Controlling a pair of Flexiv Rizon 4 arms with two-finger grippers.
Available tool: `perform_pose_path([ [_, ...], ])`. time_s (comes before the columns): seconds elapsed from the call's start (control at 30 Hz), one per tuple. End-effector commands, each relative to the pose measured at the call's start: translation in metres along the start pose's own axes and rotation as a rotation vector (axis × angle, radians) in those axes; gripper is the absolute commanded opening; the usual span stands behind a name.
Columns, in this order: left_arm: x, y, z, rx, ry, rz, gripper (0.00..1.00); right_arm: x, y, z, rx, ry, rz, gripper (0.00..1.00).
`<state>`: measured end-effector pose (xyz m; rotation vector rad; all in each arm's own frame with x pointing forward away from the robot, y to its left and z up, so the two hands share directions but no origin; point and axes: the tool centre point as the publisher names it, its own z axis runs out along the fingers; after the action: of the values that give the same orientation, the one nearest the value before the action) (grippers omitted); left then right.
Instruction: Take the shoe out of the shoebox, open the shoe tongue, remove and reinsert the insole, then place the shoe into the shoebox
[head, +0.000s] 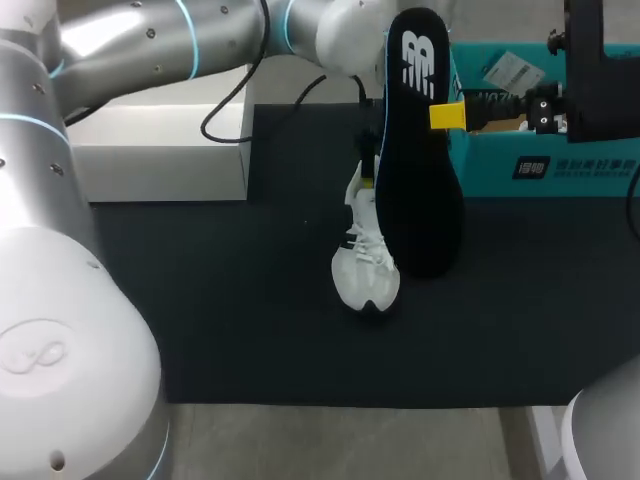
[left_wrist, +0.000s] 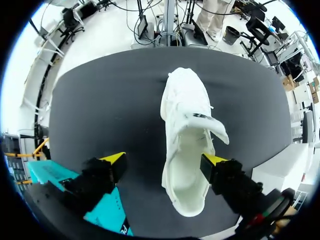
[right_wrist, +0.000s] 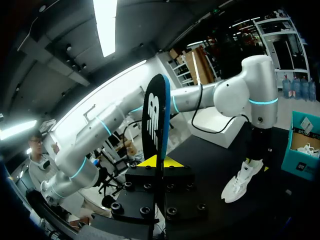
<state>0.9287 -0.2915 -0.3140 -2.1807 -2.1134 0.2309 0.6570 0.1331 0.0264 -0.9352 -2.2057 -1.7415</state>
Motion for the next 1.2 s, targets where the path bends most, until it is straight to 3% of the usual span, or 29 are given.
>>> perform_pose_path([
  [0.03, 0.008, -0.004, -0.021, -0.023, -0.153, 0.009, 1.00, -0.001, 0.002, 0.004, 0.001, -0.001, 0.001, 0.00],
  [0.33, -0.004, -0.001, -0.065, -0.053, -0.479, 0.137, 1.00, -0.001, 0.002, 0.004, 0.001, -0.001, 0.001, 0.00],
  [0.6, -0.021, -0.005, -0.103, -0.067, -0.625, 0.241, 1.00, -0.066, 0.034, -0.032, -0.185, -0.114, 0.283, 0.00],
  [0.77, -0.027, -0.015, -0.125, -0.093, -0.718, 0.318, 1.00, -0.096, 0.062, -0.042, -0.240, -0.065, 0.317, 0.00],
  [0.9, -0.029, -0.023, -0.139, -0.096, -0.735, 0.348, 1.00, -0.119, 0.072, -0.051, -0.292, -0.138, 0.410, 0.00],
  [1.2, -0.029, -0.023, -0.139, -0.096, -0.735, 0.348, 1.00, -0.119, 0.072, -0.051, -0.292, -0.138, 0.410, 0.00],
])
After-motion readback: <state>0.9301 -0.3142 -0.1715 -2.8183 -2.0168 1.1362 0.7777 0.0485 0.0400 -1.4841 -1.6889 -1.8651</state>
